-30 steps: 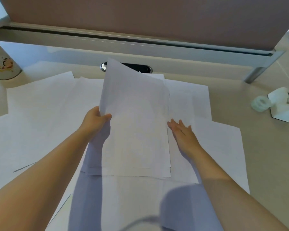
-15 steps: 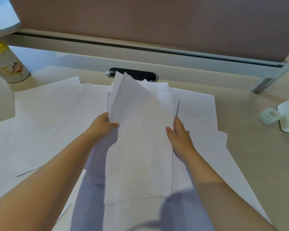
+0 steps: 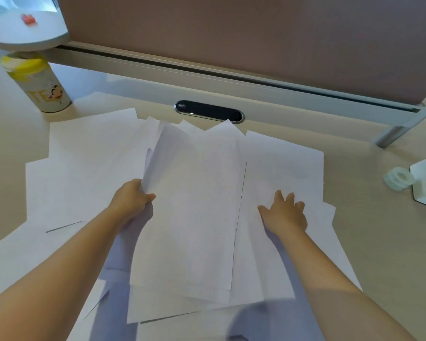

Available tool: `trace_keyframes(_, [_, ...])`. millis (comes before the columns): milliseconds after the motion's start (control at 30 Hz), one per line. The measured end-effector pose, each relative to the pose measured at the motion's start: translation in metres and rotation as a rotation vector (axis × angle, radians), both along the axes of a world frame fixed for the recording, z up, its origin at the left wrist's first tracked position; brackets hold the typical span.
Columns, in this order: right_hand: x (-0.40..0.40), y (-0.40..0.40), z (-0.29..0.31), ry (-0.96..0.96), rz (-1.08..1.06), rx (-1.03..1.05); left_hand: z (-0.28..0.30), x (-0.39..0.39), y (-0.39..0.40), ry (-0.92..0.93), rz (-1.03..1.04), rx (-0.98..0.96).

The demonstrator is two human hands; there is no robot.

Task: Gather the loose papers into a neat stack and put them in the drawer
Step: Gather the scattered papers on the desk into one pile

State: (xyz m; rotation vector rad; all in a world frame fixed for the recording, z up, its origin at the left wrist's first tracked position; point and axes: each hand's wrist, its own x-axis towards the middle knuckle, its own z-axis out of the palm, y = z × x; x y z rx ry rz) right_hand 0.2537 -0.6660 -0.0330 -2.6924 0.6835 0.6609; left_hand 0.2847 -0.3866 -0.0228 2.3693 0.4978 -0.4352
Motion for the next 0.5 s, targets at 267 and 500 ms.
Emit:
trace_keyframes(267, [-0.014, 0.0, 0.011, -0.194, -0.062, 0.06, -0.009, -0.021, -0.014, 0.022, 0.042, -0.147])
trace_keyframes(500, [-0.045, -0.037, 0.01, -0.163, -0.369, 0.06, -0.005, -0.031, -0.03, 0.075, 0.026, -0.177])
